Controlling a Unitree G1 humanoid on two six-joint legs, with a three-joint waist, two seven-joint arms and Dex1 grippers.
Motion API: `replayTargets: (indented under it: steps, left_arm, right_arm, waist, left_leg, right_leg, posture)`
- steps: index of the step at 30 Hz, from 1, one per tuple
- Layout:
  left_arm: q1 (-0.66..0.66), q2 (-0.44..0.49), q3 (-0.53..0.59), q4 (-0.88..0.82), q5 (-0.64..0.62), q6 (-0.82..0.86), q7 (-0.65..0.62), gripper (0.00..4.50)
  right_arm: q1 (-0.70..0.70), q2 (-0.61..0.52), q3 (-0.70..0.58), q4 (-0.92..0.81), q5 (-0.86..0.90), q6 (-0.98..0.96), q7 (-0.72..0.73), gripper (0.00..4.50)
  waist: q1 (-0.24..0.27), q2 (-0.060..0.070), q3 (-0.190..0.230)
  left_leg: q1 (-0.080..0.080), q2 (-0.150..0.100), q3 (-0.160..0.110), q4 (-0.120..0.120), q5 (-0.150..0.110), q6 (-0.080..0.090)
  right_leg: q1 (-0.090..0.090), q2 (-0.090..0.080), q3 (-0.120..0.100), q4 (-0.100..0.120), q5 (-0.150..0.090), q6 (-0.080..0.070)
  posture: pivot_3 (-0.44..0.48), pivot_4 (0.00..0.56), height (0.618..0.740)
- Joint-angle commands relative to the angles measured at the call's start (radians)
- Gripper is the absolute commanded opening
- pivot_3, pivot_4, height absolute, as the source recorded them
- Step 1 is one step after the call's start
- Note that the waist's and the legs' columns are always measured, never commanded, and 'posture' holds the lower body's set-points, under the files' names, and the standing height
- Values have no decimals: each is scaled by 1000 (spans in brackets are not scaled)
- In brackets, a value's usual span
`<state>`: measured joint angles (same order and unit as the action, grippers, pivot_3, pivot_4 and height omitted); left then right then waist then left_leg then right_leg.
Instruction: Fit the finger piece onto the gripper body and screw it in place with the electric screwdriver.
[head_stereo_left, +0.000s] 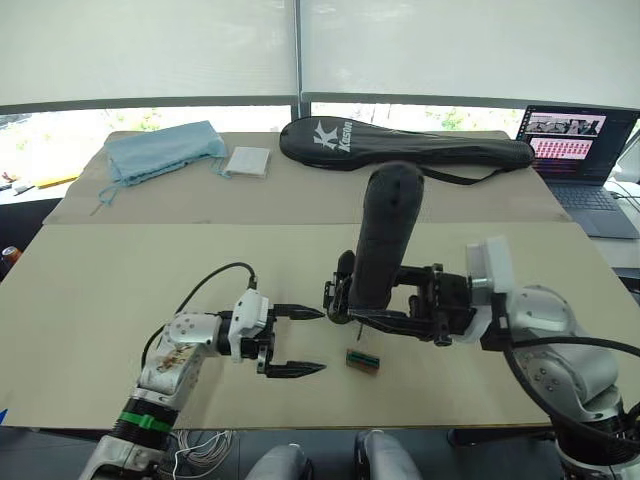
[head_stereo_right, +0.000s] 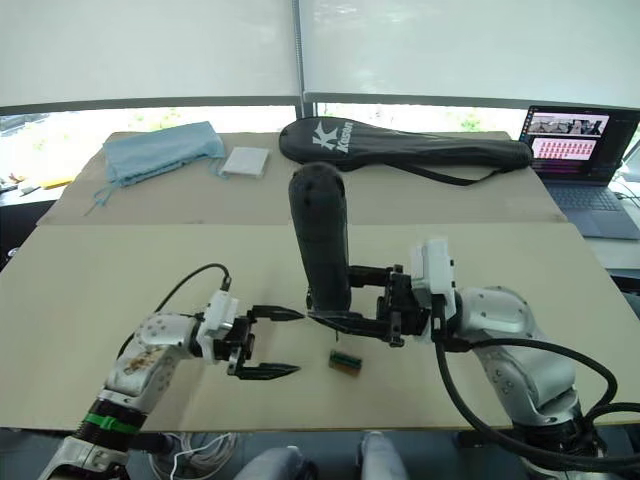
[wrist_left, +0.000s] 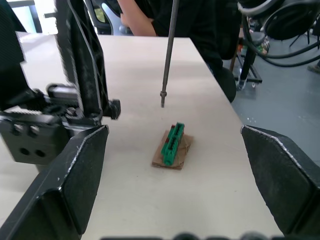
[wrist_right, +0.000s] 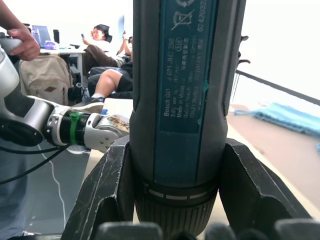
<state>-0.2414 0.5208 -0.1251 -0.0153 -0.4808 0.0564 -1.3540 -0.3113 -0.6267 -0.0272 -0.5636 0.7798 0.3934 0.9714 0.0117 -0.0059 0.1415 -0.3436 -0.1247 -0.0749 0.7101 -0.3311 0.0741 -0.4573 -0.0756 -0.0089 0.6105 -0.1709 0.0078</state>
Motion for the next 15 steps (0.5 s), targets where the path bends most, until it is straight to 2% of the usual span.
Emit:
replayTargets:
  steps: [1, 6, 11, 13, 15]
  left_arm:
    - [14, 33, 65, -60, -63, 44, 9, 4461]
    - [-3, 40, 134, -72, -111, 88, 57, 4461]
    - [-14, 40, 156, -75, -122, 125, 92, 4461]
    - [-22, 33, 157, -55, -106, 133, 125, 4461]
    - [-34, 15, 135, -10, -33, 95, 177, 4461]
  right_arm:
    - [-51, -23, -67, -68, 90, 37, -41, 1921]
    - [-87, -55, -103, -98, 158, 82, -79, 1921]
    - [-115, -82, -122, -112, 204, 110, -102, 1921]
    - [-124, -90, -127, -112, 217, 114, -111, 1921]
    - [-130, -97, -129, -113, 226, 117, -117, 1921]
  waist:
    - [1, 0, 1]
    - [3, 0, 4]
    - [2, 0, 5]
    - [2, 0, 6]
    - [3, 0, 6]
  left_leg:
    - [0, 0, 0, 0, 0, 0]
    - [0, 0, 0, 0, 0, 0]
    - [-1, 0, 0, 0, 0, 0]
    - [-1, 0, 0, 0, 0, 0]
    - [-1, 0, 0, 0, 0, 0]
  right_leg:
    - [0, 0, 0, 0, 0, 0]
    - [0, 0, -1, 0, 0, 0]
    - [0, 0, -1, -1, 0, 0]
    - [0, 0, -1, -1, 0, 0]
    - [0, 0, -1, 0, 0, 0]
  posture:
    - [0, 150, 740]
    - [0, 150, 740]
    - [0, 150, 740]
    - [0, 150, 740]
    - [0, 150, 740]
